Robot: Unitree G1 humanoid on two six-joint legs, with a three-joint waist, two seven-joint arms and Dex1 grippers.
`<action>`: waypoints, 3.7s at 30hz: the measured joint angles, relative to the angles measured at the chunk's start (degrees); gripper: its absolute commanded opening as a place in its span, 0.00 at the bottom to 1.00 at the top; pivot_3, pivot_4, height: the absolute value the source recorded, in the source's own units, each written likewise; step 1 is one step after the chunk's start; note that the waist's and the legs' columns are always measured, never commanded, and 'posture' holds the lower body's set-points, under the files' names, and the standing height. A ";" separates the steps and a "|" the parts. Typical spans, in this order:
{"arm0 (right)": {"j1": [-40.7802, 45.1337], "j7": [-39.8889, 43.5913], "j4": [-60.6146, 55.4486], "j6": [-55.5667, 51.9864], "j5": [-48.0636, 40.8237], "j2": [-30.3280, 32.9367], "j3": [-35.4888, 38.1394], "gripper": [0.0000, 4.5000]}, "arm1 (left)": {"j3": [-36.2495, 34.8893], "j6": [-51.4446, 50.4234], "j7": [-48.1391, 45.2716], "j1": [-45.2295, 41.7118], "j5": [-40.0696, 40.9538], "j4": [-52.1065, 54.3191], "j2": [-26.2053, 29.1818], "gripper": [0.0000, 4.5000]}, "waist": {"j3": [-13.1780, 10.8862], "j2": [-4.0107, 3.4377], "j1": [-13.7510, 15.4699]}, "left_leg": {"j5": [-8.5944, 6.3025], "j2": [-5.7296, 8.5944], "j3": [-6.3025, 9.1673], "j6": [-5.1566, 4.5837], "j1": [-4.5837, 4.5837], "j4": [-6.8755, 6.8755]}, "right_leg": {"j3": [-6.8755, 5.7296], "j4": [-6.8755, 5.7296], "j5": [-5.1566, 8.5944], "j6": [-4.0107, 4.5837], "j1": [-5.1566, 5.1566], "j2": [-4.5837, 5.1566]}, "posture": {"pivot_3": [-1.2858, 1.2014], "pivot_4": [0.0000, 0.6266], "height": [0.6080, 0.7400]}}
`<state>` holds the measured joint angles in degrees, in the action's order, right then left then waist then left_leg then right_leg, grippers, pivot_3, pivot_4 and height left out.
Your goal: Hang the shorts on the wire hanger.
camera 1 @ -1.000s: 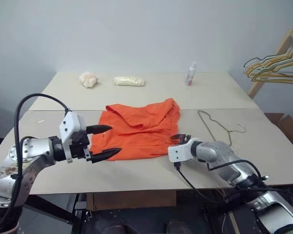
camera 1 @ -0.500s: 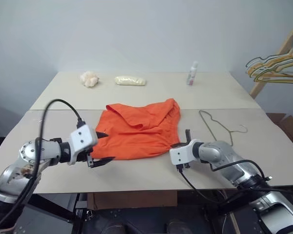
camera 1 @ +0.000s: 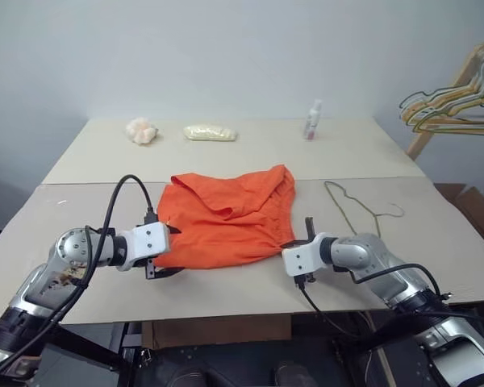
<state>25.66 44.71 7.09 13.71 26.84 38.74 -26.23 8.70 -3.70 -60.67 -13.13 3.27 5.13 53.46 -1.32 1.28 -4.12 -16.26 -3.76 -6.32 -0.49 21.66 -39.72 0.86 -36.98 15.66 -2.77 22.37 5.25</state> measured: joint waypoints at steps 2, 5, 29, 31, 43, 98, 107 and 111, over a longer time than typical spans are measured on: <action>0.00 0.09 0.00 0.00 0.00 0.22 0.05 0.00 | 1.17 2.76 -0.68 0.01 -2.74 -1.13 1.26 1.00 | 0.00 0.00 -0.09 | 0.00 0.00 -0.01 0.00 -0.01 0.01 | 0.01 0.00 0.00 0.00 0.00 0.00 | 0.48 0.00 1.00; 0.00 0.26 -0.10 0.00 -0.06 0.42 0.29 0.00 | 2.57 6.38 -1.26 0.02 -6.77 -3.83 2.59 1.00 | 0.00 -0.01 -0.04 | 0.00 0.00 -0.02 0.00 -0.02 0.00 | 0.00 -0.01 0.00 0.00 0.00 0.01 | 0.48 0.00 1.00; -0.02 0.33 -3.12 -0.40 -1.14 0.26 1.43 0.00 | 8.58 11.52 5.73 -12.09 -22.47 -22.51 -3.72 0.01 | 0.22 -0.34 -0.05 | 0.00 0.01 -0.02 -0.01 -0.15 -0.01 | 0.01 -0.08 0.00 -0.01 -0.09 0.01 | 0.48 0.00 1.00; -0.03 0.80 -3.79 -0.40 -1.53 0.31 1.89 0.00 | 8.53 13.03 5.33 -12.72 -22.03 -23.21 -3.61 0.01 | 0.22 -0.34 -0.04 | 0.00 0.01 -0.02 -0.01 -0.11 -0.01 | 0.01 -0.08 0.00 -0.01 -0.06 0.01 | 0.48 0.00 1.00; -3.78 26.03 -17.51 -1.85 -33.00 15.97 8.57 0.00 | 0.01 15.88 -19.87 0.39 6.05 -5.90 12.80 0.01 | 0.15 -0.22 -1.22 | -0.08 -0.10 -0.07 -0.11 -0.39 -0.06 | -0.01 -0.06 0.02 -0.02 -0.33 0.05 | 0.48 0.00 1.00; 17.00 -22.05 44.60 50.59 9.76 1.54 -3.84 0.00 | -2.30 3.99 -9.77 15.50 6.77 17.42 13.23 0.01 | 0.16 -0.24 -6.26 | 0.20 0.84 0.72 -0.29 -1.34 0.79 | 0.03 0.16 0.09 -0.40 -1.22 1.01 | 0.47 0.00 1.00; 4.40 -12.17 27.69 46.89 -4.42 7.15 -2.51 0.47 | -5.24 1.66 -12.05 19.58 6.60 20.62 14.49 0.47 | 0.15 -0.22 -5.91 | 0.19 0.84 0.72 -0.31 -1.35 0.80 | 0.02 0.19 0.10 -0.40 -1.25 1.01 | 0.47 0.00 1.00; -1.26 -7.74 17.50 41.06 -13.54 11.68 0.37 0.76 | -9.14 0.60 -13.97 19.36 11.82 20.33 14.42 0.75 | 0.14 -0.19 -5.44 | 0.17 0.80 0.72 -0.33 -1.35 0.80 | 0.03 0.20 0.10 -0.40 -1.25 1.02 | 0.48 0.00 1.00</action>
<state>24.40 36.98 24.59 54.77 13.30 50.41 -25.86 -0.44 -3.10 -74.65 6.23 15.09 25.46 67.88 -1.19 1.09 -9.55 -16.09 -2.95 -5.60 -0.82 20.32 -38.93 0.88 -36.78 15.76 -3.16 21.12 6.26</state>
